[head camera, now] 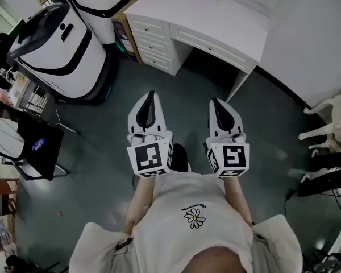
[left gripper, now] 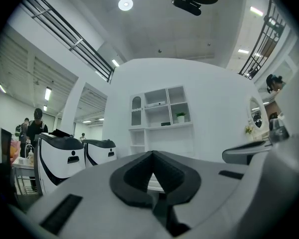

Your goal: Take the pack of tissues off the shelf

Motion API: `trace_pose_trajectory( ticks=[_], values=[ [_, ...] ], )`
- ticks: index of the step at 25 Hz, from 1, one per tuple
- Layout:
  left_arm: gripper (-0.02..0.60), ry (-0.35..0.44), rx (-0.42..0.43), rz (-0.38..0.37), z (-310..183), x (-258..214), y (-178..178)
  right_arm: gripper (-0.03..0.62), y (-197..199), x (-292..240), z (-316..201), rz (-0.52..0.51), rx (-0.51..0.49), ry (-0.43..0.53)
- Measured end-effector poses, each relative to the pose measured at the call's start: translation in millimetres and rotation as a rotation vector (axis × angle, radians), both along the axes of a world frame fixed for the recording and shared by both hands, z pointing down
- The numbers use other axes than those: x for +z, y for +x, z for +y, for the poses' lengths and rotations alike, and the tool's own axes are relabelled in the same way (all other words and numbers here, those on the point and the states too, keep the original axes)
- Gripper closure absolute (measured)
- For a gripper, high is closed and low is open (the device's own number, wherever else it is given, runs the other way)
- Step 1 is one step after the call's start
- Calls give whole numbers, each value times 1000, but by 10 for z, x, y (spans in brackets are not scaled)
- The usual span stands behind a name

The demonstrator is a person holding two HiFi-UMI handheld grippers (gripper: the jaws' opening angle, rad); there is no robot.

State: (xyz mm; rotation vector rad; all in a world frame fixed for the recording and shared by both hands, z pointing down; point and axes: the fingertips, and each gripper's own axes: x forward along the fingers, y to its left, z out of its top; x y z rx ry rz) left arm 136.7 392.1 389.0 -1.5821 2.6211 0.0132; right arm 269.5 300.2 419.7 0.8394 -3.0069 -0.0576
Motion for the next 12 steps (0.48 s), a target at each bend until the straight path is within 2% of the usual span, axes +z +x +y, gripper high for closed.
trace_pose_trajectory(
  ticks=[6, 12],
  values=[
    [583, 45, -3, -24, -200, -178, -118, 592, -96, -144, -230, -19, 13, 100],
    [583, 97, 23, -57, -530, -384, -318, 592, -290, -304, -455, -64, -17, 128]
  ],
)
